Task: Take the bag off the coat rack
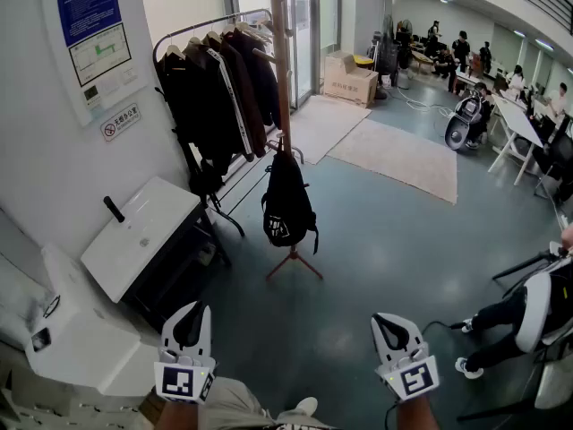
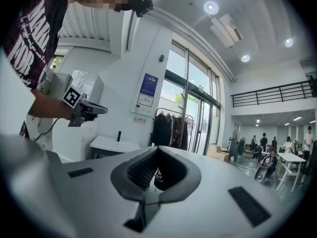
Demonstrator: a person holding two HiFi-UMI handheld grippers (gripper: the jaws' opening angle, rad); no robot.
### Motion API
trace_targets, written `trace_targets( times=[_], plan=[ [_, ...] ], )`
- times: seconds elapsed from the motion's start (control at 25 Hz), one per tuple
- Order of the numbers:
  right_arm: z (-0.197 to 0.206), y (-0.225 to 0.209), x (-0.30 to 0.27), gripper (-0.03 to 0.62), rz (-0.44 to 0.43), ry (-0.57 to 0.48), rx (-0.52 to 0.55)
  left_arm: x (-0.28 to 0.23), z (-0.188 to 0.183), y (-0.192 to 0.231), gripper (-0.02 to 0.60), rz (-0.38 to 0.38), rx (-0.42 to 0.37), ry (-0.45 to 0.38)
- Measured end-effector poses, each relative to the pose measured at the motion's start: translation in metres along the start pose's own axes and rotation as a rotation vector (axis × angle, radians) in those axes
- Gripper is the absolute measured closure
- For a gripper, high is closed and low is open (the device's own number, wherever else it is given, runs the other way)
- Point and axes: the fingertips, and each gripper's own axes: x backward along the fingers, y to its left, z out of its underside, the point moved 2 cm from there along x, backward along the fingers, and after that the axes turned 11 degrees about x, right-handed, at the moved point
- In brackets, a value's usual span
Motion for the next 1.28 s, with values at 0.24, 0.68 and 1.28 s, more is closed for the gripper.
trace_targets(
  times=[0.24,0.68,1.28],
  plan=[
    [-0.013,0.01,-0.003,0.592,0.02,-0.041,-0.071,0.005,-0.014,-0.001,0.545,0.01,-0.041,-0.011],
    [-0.037,0.047,-0.034,0.591,0.082,-0.033,-0.186,0.022,0.012,0.055,0.538,0.055,0.005,0.026],
    [-0.063,0.096,-0.058,0.434,0.153,0.042,-0.192,0.04,0.031,0.153,0.501,0.06,0.1,0.011]
  ],
)
